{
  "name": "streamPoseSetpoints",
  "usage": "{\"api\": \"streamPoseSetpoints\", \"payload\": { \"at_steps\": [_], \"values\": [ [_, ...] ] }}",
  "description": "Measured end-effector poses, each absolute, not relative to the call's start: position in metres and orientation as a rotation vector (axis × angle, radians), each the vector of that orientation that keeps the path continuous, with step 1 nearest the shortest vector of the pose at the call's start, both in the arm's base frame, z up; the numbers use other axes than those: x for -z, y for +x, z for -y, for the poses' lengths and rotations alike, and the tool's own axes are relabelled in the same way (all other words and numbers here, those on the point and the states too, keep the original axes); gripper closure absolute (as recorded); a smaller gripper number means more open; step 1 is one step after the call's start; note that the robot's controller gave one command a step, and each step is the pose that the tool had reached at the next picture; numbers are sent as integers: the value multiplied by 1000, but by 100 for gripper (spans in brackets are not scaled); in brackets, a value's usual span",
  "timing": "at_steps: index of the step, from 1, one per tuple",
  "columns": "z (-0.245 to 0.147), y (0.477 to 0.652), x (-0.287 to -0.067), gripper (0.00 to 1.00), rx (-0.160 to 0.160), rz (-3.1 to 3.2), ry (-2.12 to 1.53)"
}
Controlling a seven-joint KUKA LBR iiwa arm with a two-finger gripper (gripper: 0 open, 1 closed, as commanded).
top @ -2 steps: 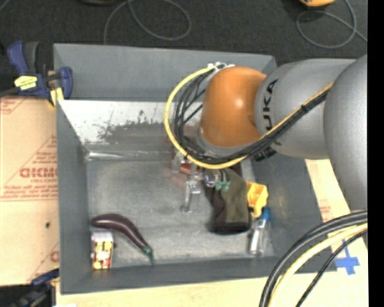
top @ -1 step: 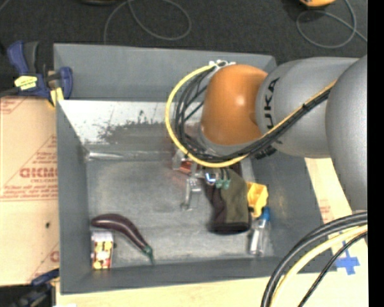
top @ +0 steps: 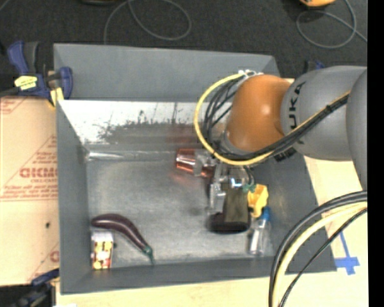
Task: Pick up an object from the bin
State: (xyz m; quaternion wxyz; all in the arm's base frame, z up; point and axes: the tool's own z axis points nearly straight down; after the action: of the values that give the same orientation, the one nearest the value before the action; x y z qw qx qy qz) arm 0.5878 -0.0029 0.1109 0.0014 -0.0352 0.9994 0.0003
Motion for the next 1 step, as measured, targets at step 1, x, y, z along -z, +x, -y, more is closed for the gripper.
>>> {"api": "streamPoseSetpoints", "payload": {
  "at_steps": [1],
  "values": [
    [65, 592, -138, 0, 5, -3129, -91]
  ]
}}
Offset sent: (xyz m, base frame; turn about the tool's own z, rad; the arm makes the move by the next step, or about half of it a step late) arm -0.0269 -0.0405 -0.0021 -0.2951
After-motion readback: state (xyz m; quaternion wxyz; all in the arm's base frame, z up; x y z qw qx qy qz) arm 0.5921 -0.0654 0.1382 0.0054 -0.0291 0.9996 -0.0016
